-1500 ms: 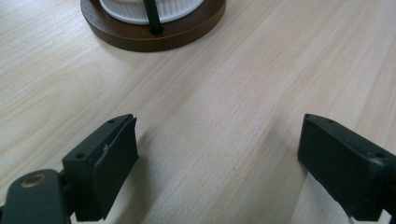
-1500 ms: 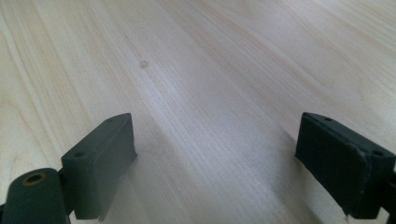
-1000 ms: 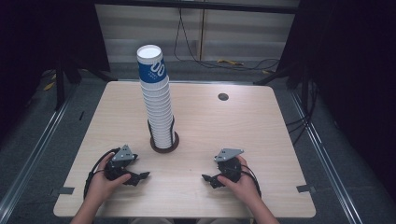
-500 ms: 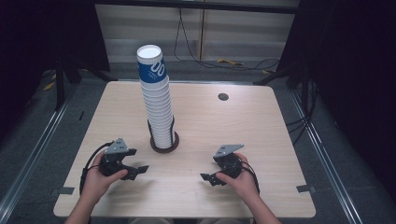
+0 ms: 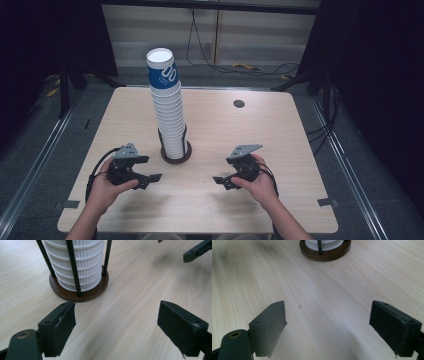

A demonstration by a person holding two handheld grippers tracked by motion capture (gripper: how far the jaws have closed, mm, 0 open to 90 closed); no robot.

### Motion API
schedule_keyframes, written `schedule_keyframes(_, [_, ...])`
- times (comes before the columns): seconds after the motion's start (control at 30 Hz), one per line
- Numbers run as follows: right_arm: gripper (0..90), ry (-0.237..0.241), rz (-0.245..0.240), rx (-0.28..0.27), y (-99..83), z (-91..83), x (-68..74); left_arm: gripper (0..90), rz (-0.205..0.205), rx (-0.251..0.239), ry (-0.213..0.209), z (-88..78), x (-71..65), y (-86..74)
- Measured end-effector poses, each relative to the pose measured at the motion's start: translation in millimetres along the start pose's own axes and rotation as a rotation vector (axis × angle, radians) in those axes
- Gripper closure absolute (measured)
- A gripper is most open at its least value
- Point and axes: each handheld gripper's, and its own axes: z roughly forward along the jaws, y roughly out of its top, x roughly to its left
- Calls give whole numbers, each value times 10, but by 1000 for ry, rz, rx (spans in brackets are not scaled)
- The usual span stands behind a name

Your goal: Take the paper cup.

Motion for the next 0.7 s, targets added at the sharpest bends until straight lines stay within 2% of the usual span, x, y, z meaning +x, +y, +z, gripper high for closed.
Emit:
schedule_keyframes(0.07, [130,4,19,-8,32,9,-12,147,-10,1,0,-16,10,60])
schedule_keyframes(0.17, [130,-1,32,-30,93,27,-16,147,4,0,16,-73,20,201])
schedule_keyframes(0.23, [130,-1,35,-35,110,30,-16,146,5,-1,3,-129,29,310])
schedule_keyframes(0.3, [130,5,45,-46,150,27,-3,145,8,-3,7,-168,30,389])
schedule_keyframes(0.47, [130,14,33,-41,247,30,42,145,7,-29,-1,-300,46,581])
schedule_keyframes(0.57, [130,3,0,-37,340,21,69,148,16,-24,14,-380,61,693])
schedule_keyframes(0.7, [130,15,-10,-51,437,26,80,149,22,-33,13,-450,86,821])
